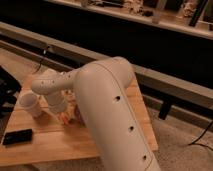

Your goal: Drag the pepper across the table

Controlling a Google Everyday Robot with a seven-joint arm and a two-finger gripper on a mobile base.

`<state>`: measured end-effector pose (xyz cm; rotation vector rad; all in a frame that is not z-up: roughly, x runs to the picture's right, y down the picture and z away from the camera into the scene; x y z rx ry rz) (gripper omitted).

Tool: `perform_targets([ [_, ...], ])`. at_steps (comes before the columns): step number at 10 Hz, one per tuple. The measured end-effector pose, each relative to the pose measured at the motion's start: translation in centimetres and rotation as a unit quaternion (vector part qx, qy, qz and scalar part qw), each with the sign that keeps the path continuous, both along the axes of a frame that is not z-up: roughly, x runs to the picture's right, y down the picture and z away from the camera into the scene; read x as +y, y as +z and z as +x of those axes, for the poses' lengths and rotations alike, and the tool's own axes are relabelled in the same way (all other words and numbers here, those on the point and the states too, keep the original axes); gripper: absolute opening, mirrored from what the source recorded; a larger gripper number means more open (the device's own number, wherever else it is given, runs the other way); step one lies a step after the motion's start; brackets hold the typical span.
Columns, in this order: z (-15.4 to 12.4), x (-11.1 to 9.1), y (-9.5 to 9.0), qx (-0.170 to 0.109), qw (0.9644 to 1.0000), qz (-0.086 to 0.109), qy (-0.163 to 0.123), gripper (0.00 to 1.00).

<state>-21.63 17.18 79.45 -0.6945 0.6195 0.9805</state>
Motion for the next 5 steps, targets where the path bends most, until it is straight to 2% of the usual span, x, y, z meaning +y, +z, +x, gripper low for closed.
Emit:
perform_targets([
  [5,2.1,1.4,-1.0,0.012,0.9998,-0.01,-0.015,0.1],
])
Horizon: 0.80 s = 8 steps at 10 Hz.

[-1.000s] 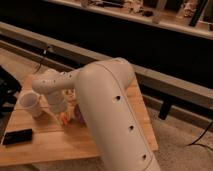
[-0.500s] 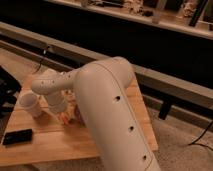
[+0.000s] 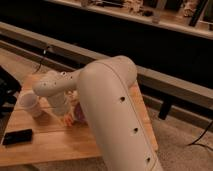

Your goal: Drag the pepper across the table

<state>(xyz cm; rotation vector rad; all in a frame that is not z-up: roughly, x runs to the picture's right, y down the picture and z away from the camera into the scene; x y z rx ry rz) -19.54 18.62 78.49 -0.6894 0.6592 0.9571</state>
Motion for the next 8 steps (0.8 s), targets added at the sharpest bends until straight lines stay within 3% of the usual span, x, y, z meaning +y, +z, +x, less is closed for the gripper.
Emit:
perform_targets([
  [8,1.1,3.0,-2.3,-0.036,0.9962,-0.02,-0.076,0.1],
])
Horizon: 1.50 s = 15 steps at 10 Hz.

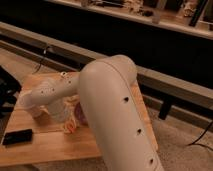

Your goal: Drag the pepper across the table

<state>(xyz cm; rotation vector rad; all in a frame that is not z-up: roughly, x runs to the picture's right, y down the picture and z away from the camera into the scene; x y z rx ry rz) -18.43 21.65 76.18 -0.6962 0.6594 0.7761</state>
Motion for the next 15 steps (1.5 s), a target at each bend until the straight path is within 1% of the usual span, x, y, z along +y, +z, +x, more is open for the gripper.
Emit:
perform_targets([
  [3,0.5,0.8,-0.7,-0.011,0.9997,-0.004,-0.022,0.1],
  [5,1.0,1.4,-1.3,-0.028,0.9987,-0.006,-0.041,0.1],
  [8,1.5,1.9,-2.2,-0.054,0.9965,-0.01,-0.062,0.1],
  [10,2.0,2.3,-2.7,-0.07,0.9945,-0.018,-0.076,0.1],
  [13,2.9,2.9,-3.3,-0.085,0.9915,-0.029,-0.093,0.1],
  [15,3.2,3.3,-3.7,-0.109,0.9873,-0.035,-0.11,0.1],
])
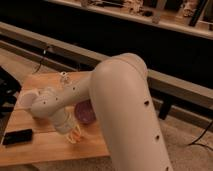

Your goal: Drag the pepper across the table

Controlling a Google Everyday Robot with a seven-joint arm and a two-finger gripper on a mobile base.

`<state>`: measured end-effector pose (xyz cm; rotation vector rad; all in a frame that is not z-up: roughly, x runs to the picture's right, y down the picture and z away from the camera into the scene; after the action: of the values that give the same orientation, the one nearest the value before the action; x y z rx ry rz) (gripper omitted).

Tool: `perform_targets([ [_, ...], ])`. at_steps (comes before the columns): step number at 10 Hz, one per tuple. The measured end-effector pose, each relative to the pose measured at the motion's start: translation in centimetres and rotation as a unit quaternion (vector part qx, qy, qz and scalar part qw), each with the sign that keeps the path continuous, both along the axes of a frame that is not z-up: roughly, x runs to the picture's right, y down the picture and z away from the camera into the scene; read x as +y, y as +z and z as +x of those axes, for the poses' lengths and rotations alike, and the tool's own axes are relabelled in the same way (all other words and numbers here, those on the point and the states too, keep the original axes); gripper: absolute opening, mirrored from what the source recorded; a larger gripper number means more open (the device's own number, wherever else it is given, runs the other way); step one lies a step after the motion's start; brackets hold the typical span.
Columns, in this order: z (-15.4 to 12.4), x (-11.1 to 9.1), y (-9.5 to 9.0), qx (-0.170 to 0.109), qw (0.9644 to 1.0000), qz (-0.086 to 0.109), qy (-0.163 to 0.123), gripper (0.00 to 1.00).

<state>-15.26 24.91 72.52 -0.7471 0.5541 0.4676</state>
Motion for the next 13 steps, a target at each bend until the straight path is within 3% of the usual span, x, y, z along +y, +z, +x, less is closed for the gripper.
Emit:
perform_targets([
  [4,-0.6,0.7,-1.1,-0.061,0.9974,-0.006,-0.039,0.1],
  [8,-1.0,1.5,-1.8,-0.087,0.9927,-0.002,-0.083,0.1],
  [13,-2.6,3.9,-2.1,-0.12,0.9828,-0.016,-0.14,0.1],
])
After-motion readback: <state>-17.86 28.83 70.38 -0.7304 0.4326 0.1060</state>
